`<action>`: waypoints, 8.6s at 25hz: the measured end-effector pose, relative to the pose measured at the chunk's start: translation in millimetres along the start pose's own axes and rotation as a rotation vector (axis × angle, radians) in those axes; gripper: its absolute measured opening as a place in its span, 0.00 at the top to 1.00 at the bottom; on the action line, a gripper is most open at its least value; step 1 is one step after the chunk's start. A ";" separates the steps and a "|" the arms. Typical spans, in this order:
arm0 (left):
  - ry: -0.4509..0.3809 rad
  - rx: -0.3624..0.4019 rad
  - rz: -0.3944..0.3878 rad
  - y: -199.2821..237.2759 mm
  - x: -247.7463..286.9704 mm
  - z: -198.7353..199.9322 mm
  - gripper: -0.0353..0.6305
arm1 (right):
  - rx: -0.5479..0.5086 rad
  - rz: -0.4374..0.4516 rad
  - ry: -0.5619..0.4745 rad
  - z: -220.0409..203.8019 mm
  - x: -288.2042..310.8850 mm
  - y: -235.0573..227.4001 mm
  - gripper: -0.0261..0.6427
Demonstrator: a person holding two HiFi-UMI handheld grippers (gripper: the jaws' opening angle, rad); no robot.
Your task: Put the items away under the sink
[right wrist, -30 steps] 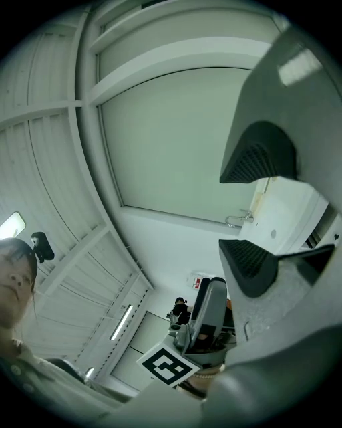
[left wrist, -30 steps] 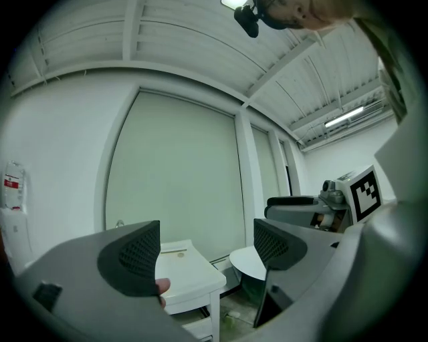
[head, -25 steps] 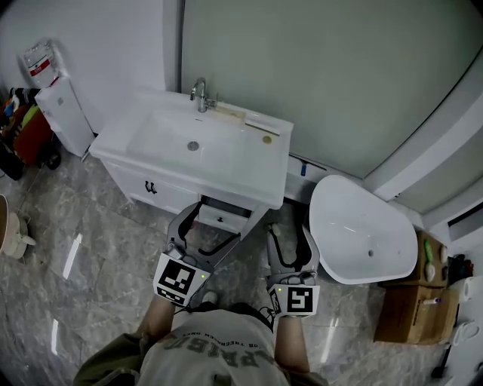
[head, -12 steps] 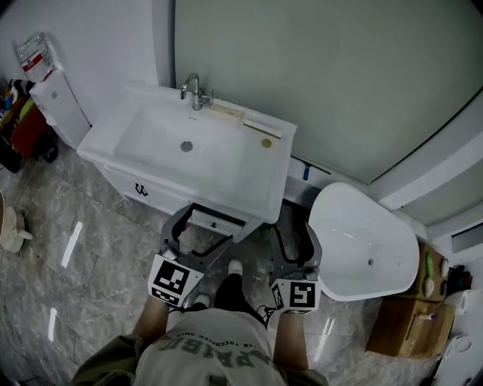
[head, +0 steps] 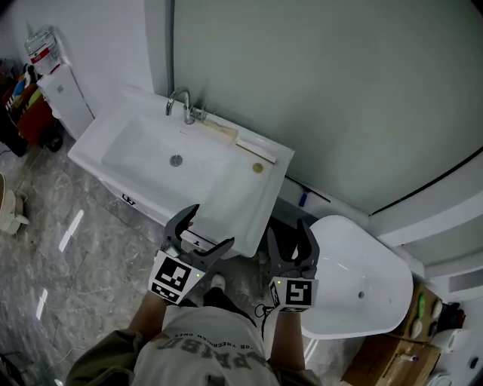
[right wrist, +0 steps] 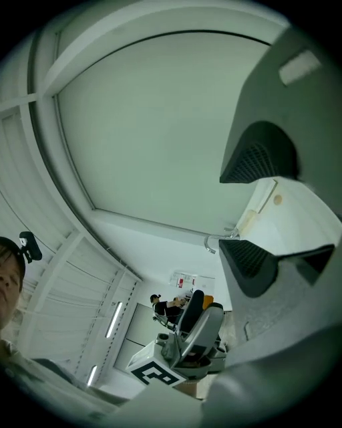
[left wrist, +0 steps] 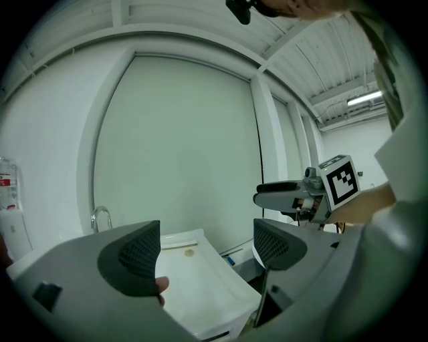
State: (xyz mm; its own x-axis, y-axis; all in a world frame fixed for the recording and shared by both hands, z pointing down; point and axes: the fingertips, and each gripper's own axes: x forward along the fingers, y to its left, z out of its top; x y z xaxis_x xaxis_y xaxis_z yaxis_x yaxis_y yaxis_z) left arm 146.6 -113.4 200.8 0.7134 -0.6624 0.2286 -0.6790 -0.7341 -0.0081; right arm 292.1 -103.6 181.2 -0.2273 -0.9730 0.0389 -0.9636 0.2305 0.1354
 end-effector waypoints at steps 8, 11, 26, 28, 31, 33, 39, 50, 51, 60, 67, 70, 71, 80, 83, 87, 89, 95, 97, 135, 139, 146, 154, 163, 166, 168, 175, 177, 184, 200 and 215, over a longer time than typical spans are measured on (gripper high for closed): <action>0.065 -0.033 0.035 4.6 62.8 -12.6 0.32 | 0.003 0.079 0.055 -32.0 56.4 -55.1 0.58; 0.075 -0.059 0.042 14.5 80.1 -17.5 0.32 | -0.003 0.096 0.081 -44.8 80.1 -66.2 0.58; 0.178 -0.102 -0.098 73.8 163.9 -54.5 0.32 | -0.124 0.184 0.319 -118.4 219.0 -75.9 0.58; 0.190 -0.117 -0.122 83.5 175.9 -58.2 0.32 | -0.145 0.201 0.369 -133.3 241.6 -77.8 0.58; 0.208 -0.124 -0.162 93.2 193.7 -64.7 0.32 | -0.166 0.220 0.450 -158.1 273.0 -81.4 0.58; 0.217 -0.115 -0.190 94.4 203.3 -67.3 0.32 | -0.188 0.241 0.505 -175.1 290.1 -82.6 0.58; 0.239 -0.132 -0.253 100.3 225.6 -75.1 0.32 | -0.259 0.334 0.676 -234.9 329.1 -84.7 0.58; 0.276 -0.163 -0.297 116.1 245.5 -91.1 0.32 | -0.368 0.486 0.927 -318.2 365.9 -91.7 0.58; 0.282 -0.166 -0.297 117.9 246.5 -93.7 0.32 | -0.373 0.498 0.945 -323.6 367.6 -91.9 0.58; 0.318 -0.181 -0.288 133.6 250.2 -105.7 0.32 | -0.385 0.560 1.074 -355.2 372.4 -91.7 0.58; 0.326 -0.189 -0.284 139.2 253.8 -109.8 0.32 | -0.358 0.609 1.125 -360.4 371.1 -88.9 0.61; 0.330 -0.191 -0.283 139.3 253.7 -110.6 0.32 | -0.321 0.626 1.151 -361.7 369.9 -88.5 0.63; 0.330 -0.191 -0.282 139.5 253.7 -110.9 0.32 | -0.306 0.632 1.159 -362.5 369.9 -88.7 0.64; 0.343 -0.189 -0.279 137.5 247.5 -115.7 0.32 | -0.301 0.643 1.189 -364.0 371.3 -94.1 0.76; 0.344 -0.185 -0.274 138.0 245.5 -117.2 0.32 | -0.302 0.643 1.198 -368.7 369.6 -93.7 0.76; 0.343 -0.179 -0.257 142.3 241.8 -118.5 0.32 | -0.314 0.627 1.187 -370.0 371.3 -93.9 0.76; 0.345 -0.174 -0.246 143.9 238.2 -118.6 0.32 | -0.314 0.617 1.189 -367.8 369.4 -94.0 0.76; 0.348 -0.169 -0.208 146.9 229.7 -119.9 0.32 | -0.292 0.600 1.161 -358.8 360.4 -94.6 0.77; 0.340 -0.170 -0.202 144.0 226.6 -118.4 0.32 | -0.297 0.584 1.151 -349.7 355.6 -96.5 0.77; 0.276 -0.124 -0.030 -34.5 43.5 -123.3 0.32 | -0.416 0.651 0.955 -261.3 121.1 -0.4 0.77; 0.268 -0.120 -0.040 -36.8 19.7 -126.9 0.32 | -0.407 0.629 0.960 -257.5 100.7 15.9 0.77; 0.254 -0.104 -0.097 -34.3 -37.9 -130.5 0.32 | -0.359 0.546 0.977 -240.5 57.9 51.7 0.77; 0.254 -0.074 -0.167 -24.0 -113.5 -146.7 0.32 | -0.289 0.429 0.993 -227.1 -1.8 107.5 0.77; 0.259 -0.071 -0.211 -27.2 -158.1 -158.9 0.32 | -0.244 0.391 0.987 -222.0 -50.5 154.0 0.77; 0.264 -0.076 -0.217 -35.7 -169.2 -163.3 0.32 | -0.247 0.400 0.991 -223.8 -63.7 163.6 0.77; 0.270 -0.075 -0.215 -41.9 -175.0 -165.8 0.32 | -0.244 0.412 0.996 -224.7 -71.5 169.4 0.77; 0.286 -0.077 -0.156 -72.4 -193.8 -171.7 0.32 | -0.236 0.478 0.984 -232.3 -100.3 184.9 0.77; 0.287 -0.082 -0.135 -86.3 -202.6 -173.6 0.32 | -0.236 0.509 0.987 -236.5 -113.6 191.1 0.77; 0.297 -0.127 -0.035 -129.9 -240.4 -190.0 0.32 | -0.271 0.611 0.983 -254.9 -161.7 212.9 0.76; 0.294 -0.168 0.111 -111.0 -282.3 -205.6 0.32 | -0.291 0.692 0.978 -283.1 -161.6 262.7 0.77; 0.279 -0.122 -0.080 45.4 -233.7 -213.6 0.32 | -0.221 0.545 1.068 -325.6 -54.8 309.9 0.76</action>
State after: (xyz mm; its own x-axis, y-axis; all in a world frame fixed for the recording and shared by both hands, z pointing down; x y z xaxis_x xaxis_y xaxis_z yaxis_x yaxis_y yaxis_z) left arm -87.9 40.1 354.9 0.7021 -0.5240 0.4822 -0.6502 -0.7478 0.1342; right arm 51.8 23.3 543.4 -0.2645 -0.2773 0.9237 -0.7097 0.7044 0.0082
